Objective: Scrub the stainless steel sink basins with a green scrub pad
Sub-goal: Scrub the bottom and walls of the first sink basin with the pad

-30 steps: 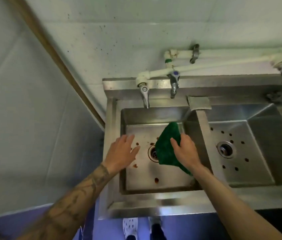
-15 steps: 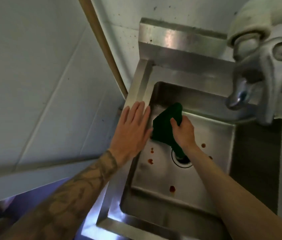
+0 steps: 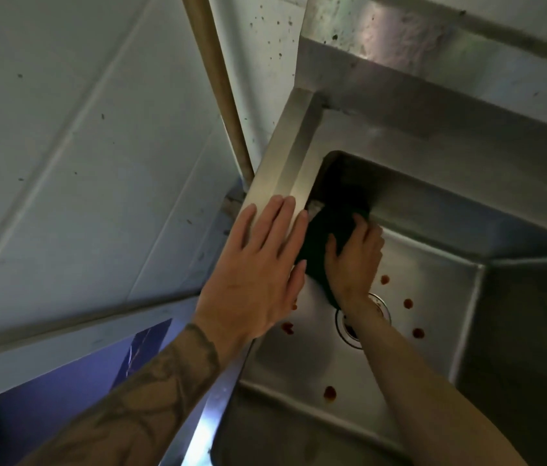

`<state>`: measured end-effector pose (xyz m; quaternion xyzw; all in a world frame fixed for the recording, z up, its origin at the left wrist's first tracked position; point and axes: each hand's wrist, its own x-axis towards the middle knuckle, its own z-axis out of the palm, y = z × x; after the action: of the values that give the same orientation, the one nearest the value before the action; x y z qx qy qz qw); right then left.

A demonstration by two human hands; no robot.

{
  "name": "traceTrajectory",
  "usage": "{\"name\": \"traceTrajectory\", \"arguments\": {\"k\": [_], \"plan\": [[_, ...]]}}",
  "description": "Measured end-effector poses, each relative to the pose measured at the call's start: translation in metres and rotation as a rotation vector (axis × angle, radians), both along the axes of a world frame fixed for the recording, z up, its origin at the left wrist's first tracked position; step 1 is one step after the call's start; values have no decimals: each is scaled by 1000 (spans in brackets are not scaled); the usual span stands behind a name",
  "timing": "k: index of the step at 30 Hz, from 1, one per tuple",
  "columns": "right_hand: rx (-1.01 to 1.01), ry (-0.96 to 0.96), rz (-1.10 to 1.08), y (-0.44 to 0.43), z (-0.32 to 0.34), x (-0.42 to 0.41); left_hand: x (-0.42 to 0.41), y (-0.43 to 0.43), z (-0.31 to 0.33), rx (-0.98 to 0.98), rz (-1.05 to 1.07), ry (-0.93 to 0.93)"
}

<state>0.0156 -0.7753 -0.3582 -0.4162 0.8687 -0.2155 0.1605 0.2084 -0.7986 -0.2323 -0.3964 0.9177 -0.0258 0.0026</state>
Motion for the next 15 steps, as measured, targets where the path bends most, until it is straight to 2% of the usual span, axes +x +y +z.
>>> {"name": "traceTrajectory", "arguments": {"k": [2,5,7,10,12,15], "plan": [[81,16,99,-5,-14,7,-1,0,-1,-4,-3,2],[174,123,120,-5,-34,19,-1,1,-2,-13,-13,16],[153,236,233,7,-46,24,-1,0,-2,-37,-16,28],[80,292,402,28,-62,3,-1,0,0,-38,-17,25],[59,313,323,29,-67,-15,-1,-1,-1,-36,-18,17],[62,309,22,10,-67,-4,0,0,-2,-39,-15,10]]}}
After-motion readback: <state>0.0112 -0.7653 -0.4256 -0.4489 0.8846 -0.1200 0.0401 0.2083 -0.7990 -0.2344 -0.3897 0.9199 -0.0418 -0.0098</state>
